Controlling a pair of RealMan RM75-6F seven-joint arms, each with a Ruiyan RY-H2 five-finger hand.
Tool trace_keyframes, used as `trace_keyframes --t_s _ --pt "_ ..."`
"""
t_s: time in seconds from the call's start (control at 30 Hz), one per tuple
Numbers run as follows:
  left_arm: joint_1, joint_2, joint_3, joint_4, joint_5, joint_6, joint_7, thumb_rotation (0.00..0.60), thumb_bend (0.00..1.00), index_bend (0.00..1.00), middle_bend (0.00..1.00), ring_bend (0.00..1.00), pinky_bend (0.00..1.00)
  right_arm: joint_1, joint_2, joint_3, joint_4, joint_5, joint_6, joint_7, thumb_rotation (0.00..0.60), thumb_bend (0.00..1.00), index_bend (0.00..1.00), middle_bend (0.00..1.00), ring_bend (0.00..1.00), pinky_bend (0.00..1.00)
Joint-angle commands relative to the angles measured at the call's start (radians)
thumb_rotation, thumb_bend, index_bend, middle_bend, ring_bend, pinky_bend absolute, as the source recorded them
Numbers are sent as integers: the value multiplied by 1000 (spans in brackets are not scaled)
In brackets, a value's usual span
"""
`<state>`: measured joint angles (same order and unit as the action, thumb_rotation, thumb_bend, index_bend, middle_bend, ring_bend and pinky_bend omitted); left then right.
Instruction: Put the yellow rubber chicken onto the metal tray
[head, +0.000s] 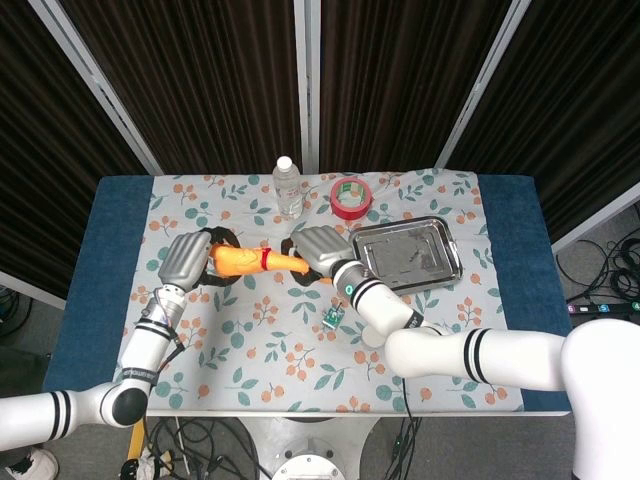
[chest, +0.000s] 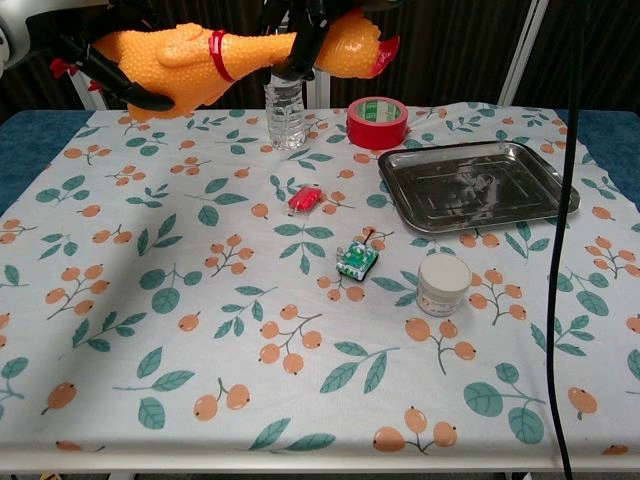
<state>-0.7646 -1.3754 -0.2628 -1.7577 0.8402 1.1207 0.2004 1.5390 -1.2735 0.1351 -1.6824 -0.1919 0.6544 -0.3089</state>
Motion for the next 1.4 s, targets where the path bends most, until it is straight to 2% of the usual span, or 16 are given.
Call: trace_keyframes --t_s 0.03,0.2,0.3,0.37,0.43,0.53,0.57,0.63,0.67,0.77,0.97,1.2,1.4 --pt "5 -6 -1 10 8 -5 -7 600 505 710 734 668 735 3 1 -3 0 5 0 -2 600 659 860 771 745 967" --pt "5 -10 -4 20 13 -17 -4 600 542 847 870 790 864 7 5 -7 -9 7 0 -5 600 659 860 771 744 968" --pt "6 -10 -6 18 11 -22 0 600 587 888 912 822 892 10 7 -11 -10 10 1 -7 600 660 860 771 744 968" --pt "7 -9 -7 15 8 -20 5 600 589 876 898 815 894 11 7 -12 -10 11 2 -7 600 660 860 771 744 968" --pt "11 -4 -5 6 8 -25 3 600 584 807 841 767 893 11 6 -13 -10 10 5 -7 600 659 860 771 744 968" --pt "10 30 5 -26 -16 -75 7 600 518 494 607 576 834 12 4 -15 -9 8 10 -9 600 659 860 771 744 969" --pt "9 42 5 -36 -24 -92 5 600 472 347 478 478 765 12 3 -15 -8 7 12 -10 600 659 860 771 744 969" --pt "9 57 2 -46 -24 -107 -6 600 424 223 325 350 654 11 1 -15 -6 8 14 -9 600 660 860 770 744 968" --pt "10 58 1 -46 -19 -108 -13 600 408 192 260 292 595 11 0 -14 -5 8 15 -9 600 660 860 770 744 968" --pt "19 52 0 -41 6 -98 -35 599 342 152 148 179 473 10 -3 -14 -1 7 17 -8 600 660 860 770 744 968" --pt "35 40 2 -37 54 -69 -55 595 222 115 40 85 356 7 -9 -16 3 5 26 -13 600 660 860 770 744 969" --pt "88 98 19 -80 144 -28 -97 599 191 110 27 70 302 -38 23 -49 4 -20 22 -9 600 663 861 770 744 969" --pt "138 165 53 -107 212 -17 -132 600 189 110 28 70 301 -202 149 -41 -35 -189 -50 117 600 662 861 770 744 969"
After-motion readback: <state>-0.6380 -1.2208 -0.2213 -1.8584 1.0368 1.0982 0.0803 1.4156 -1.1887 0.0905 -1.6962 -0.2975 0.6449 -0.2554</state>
